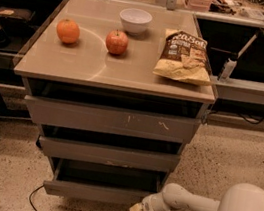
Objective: Close bottom drawer
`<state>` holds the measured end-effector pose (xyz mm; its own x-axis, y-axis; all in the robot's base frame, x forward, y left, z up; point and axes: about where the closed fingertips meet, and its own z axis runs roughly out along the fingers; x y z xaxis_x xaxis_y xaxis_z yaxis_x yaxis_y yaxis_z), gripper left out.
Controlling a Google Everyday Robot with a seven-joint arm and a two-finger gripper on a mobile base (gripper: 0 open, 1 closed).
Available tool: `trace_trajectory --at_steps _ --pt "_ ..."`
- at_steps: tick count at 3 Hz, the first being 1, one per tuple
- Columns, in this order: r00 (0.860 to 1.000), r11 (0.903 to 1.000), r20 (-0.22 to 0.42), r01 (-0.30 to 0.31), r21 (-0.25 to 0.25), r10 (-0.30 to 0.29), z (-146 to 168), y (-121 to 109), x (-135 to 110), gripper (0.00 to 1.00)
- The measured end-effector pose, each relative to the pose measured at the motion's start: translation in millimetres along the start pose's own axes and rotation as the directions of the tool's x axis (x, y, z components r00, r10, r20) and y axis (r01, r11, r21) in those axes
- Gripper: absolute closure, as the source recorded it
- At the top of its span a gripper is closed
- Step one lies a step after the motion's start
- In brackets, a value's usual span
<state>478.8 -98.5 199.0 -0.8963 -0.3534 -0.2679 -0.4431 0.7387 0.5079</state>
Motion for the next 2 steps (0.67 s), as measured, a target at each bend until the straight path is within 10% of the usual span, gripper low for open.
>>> trace_trajectory --at_steps 2 --pt "0.999 0.9983 0.015 0.044 0.037 -0.044 7.5 -1.7 -34.1 1.00"
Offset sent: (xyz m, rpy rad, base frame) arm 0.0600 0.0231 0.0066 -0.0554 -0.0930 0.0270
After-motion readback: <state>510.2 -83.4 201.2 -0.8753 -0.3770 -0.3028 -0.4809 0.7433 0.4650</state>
